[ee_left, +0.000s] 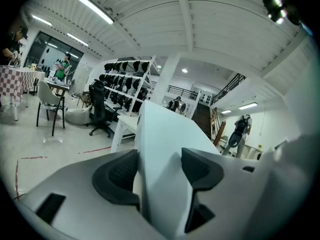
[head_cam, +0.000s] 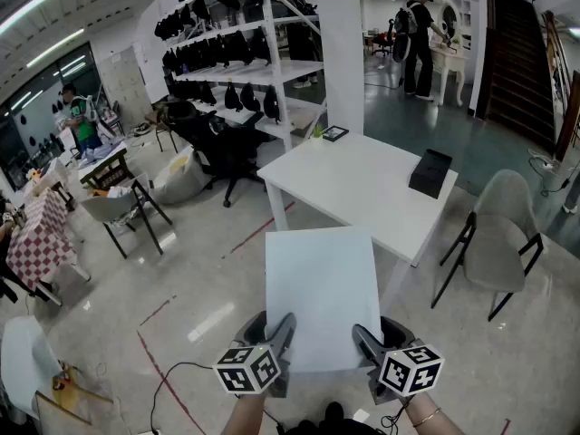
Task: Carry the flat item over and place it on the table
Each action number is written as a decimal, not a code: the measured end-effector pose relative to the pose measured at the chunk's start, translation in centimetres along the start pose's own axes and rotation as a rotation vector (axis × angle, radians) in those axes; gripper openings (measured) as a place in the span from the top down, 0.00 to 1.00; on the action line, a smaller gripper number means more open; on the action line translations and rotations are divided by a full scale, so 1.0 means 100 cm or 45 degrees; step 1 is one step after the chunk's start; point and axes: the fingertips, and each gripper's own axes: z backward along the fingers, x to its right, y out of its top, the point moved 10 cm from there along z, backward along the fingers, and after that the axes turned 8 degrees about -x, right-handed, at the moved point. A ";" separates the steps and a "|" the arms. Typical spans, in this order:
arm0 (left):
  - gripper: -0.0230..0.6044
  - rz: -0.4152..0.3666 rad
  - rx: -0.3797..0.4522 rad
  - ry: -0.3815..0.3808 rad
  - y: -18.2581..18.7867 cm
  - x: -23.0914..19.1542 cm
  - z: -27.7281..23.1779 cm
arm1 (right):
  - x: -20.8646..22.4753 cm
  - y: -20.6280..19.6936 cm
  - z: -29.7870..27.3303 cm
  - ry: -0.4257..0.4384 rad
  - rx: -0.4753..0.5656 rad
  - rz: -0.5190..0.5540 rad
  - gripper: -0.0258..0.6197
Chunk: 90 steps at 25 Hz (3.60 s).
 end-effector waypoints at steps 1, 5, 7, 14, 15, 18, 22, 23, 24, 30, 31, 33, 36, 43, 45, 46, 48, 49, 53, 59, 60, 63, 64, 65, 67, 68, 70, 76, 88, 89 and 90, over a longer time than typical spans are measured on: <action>0.52 0.000 -0.001 0.000 0.001 0.000 -0.001 | 0.000 0.001 0.000 0.000 -0.001 0.000 0.57; 0.52 0.008 0.000 0.004 0.003 0.001 -0.004 | 0.003 0.004 -0.002 -0.002 0.003 0.004 0.57; 0.52 0.018 0.002 0.006 0.002 0.001 -0.008 | 0.006 0.005 -0.004 -0.001 0.017 0.005 0.56; 0.52 -0.003 0.003 0.028 0.004 0.004 -0.015 | 0.015 0.006 -0.010 0.018 0.017 -0.015 0.56; 0.53 -0.004 0.003 0.031 0.005 0.004 -0.015 | 0.016 0.007 -0.011 0.022 0.017 -0.016 0.56; 0.53 0.009 0.003 0.039 0.007 0.002 -0.019 | 0.018 0.012 -0.015 0.029 0.014 -0.010 0.56; 0.53 0.015 0.009 0.045 0.015 -0.004 -0.031 | 0.023 0.023 -0.028 0.032 0.016 -0.001 0.56; 0.53 0.014 0.009 0.047 0.018 -0.007 -0.035 | 0.024 0.025 -0.033 0.032 0.016 -0.002 0.56; 0.53 0.012 0.008 0.048 0.020 -0.010 -0.038 | 0.025 0.027 -0.038 0.032 0.015 -0.003 0.56; 0.53 0.011 0.003 0.044 0.046 -0.038 -0.068 | 0.027 0.049 -0.079 0.017 0.016 -0.013 0.56; 0.53 0.014 -0.001 0.043 0.051 -0.045 -0.074 | 0.026 0.053 -0.088 0.011 0.016 -0.016 0.56; 0.53 0.012 -0.008 0.037 0.061 -0.059 -0.089 | 0.028 0.061 -0.107 -0.004 0.014 -0.021 0.56; 0.53 0.001 -0.013 0.021 0.082 -0.084 -0.118 | 0.033 0.078 -0.144 -0.021 0.014 -0.027 0.56; 0.53 -0.038 -0.039 -0.033 0.153 -0.150 -0.187 | 0.031 0.131 -0.234 -0.074 0.041 -0.065 0.56; 0.53 -0.050 -0.047 -0.057 0.173 -0.167 -0.206 | 0.030 0.146 -0.256 -0.095 0.049 -0.076 0.56; 0.53 -0.056 -0.050 -0.069 0.182 -0.175 -0.215 | 0.030 0.153 -0.268 -0.104 0.054 -0.082 0.56; 0.53 -0.064 -0.057 -0.090 0.199 -0.190 -0.233 | 0.030 0.166 -0.288 -0.125 0.065 -0.092 0.56; 0.53 -0.068 -0.060 -0.100 0.206 -0.196 -0.241 | 0.030 0.171 -0.297 -0.137 0.070 -0.095 0.56; 0.54 -0.078 -0.066 -0.141 0.228 -0.216 -0.270 | 0.032 0.189 -0.324 -0.185 0.096 -0.097 0.56; 0.54 -0.080 -0.092 -0.197 0.250 -0.231 -0.314 | 0.045 0.211 -0.352 -0.253 0.117 -0.109 0.56; 0.54 -0.083 -0.098 -0.205 0.254 -0.232 -0.322 | 0.048 0.214 -0.356 -0.264 0.119 -0.113 0.56; 0.54 -0.093 -0.114 -0.224 0.263 -0.232 -0.346 | 0.061 0.224 -0.367 -0.291 0.128 -0.127 0.56; 0.54 -0.096 -0.119 -0.229 0.266 -0.231 -0.355 | 0.066 0.227 -0.370 -0.297 0.131 -0.132 0.56; 0.54 -0.098 -0.124 -0.233 0.270 -0.231 -0.363 | 0.072 0.231 -0.374 -0.303 0.133 -0.137 0.56; 0.54 -0.103 -0.138 -0.241 0.278 -0.230 -0.381 | 0.083 0.240 -0.383 -0.311 0.136 -0.147 0.56; 0.54 -0.108 -0.143 -0.244 0.283 -0.230 -0.390 | 0.088 0.245 -0.387 -0.315 0.138 -0.152 0.56; 0.54 -0.118 -0.148 -0.253 0.292 -0.227 -0.409 | 0.101 0.256 -0.394 -0.322 0.145 -0.157 0.57; 0.54 -0.132 -0.158 -0.267 0.308 -0.207 -0.465 | 0.150 0.282 -0.407 -0.345 0.160 -0.176 0.57; 0.54 -0.195 -0.211 -0.363 0.342 -0.174 -0.567 | 0.223 0.322 -0.426 -0.448 0.220 -0.237 0.57; 0.54 -0.204 -0.218 -0.379 0.345 -0.172 -0.576 | 0.227 0.325 -0.427 -0.465 0.230 -0.244 0.57; 0.54 -0.214 -0.226 -0.397 0.349 -0.169 -0.585 | 0.230 0.328 -0.429 -0.484 0.240 -0.253 0.57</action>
